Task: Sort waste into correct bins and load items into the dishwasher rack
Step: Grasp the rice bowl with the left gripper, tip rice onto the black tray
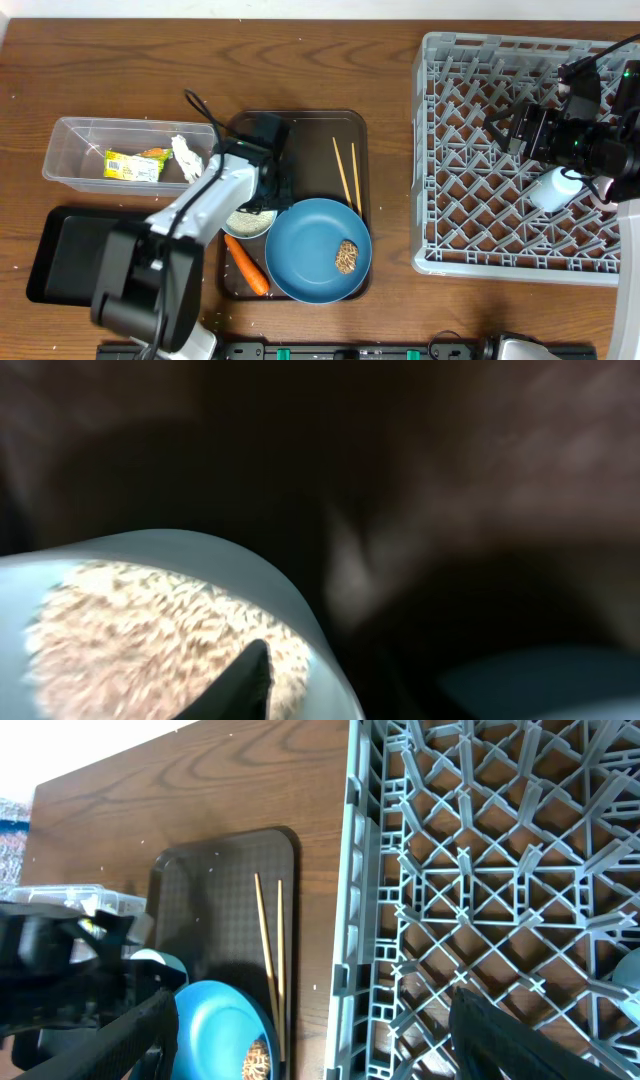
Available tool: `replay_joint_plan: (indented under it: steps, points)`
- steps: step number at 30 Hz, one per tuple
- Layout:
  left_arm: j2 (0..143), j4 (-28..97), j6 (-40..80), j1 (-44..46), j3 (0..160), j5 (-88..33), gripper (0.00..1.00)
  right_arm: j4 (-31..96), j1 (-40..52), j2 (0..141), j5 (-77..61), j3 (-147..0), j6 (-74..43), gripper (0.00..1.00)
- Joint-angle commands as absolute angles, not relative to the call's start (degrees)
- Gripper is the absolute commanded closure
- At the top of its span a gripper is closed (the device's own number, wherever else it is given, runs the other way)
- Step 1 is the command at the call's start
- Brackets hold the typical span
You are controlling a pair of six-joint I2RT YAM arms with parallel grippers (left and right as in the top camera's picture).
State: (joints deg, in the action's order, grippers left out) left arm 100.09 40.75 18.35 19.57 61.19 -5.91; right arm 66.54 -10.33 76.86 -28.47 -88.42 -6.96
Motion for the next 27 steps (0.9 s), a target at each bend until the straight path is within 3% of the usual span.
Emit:
replay_joint_plan:
  steps: [1,4,6,17,27]
  points:
    - [102.78,40.29,19.18,19.7,60.75,-4.16,0.73,66.22,-9.78,76.95,-28.49,-88.2,-6.76,0.21]
    - [103.31,40.03,19.18,19.75,60.75,-2.57,0.89,66.24,-9.78,76.95,-28.51,-88.2,-6.76,0.21]
    - [103.31,39.92,19.18,19.75,60.77,-1.78,0.94,66.24,-9.78,76.95,-28.49,-88.2,-6.76,0.21]
    - [100.38,48.71,19.18,21.23,68.47,-1.74,0.94,66.26,-9.78,76.95,-28.49,-88.2,-6.76,0.2]
    - [85.56,54.28,20.73,20.01,72.84,-4.93,0.94,66.26,-9.78,76.95,-28.49,-88.2,-6.74,0.2]
